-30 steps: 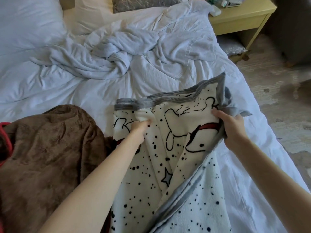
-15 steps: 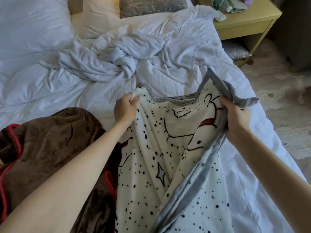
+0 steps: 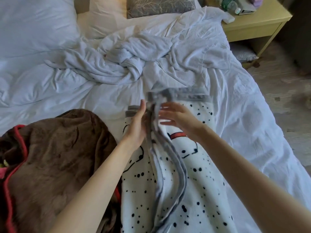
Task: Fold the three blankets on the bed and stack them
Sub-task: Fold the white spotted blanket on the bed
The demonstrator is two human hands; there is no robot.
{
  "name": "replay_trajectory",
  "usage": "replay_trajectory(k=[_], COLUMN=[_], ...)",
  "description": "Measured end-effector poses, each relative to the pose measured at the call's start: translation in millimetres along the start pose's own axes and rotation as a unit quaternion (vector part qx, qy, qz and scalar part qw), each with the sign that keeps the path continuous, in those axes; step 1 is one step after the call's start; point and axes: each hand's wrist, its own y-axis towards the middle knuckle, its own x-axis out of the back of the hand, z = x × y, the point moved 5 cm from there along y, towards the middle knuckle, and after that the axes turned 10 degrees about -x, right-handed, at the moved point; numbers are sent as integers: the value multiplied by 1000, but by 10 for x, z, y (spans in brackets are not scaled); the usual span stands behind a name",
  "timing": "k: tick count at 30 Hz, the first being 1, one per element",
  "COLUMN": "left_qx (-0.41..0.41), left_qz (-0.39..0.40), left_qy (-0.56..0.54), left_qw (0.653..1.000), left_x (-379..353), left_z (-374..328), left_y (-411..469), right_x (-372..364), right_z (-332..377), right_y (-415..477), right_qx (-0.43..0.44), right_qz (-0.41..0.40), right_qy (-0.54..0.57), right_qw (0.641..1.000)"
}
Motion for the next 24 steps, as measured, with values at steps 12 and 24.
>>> replay_trajectory(k=[12,24], left_qx=[87,-3], left_qz=[8,53], left_qy=[87,66], left_qw=[992,996], left_x=[-284,-399], left_z=[-130,-990], left_y=[40,-72], right_x=[644,905], right_z=[234,241], right_y=[338,216], right_qx=[102,-42], right_qz=[-116,-6], right_qy=[-487,-692], right_qw=[860,721])
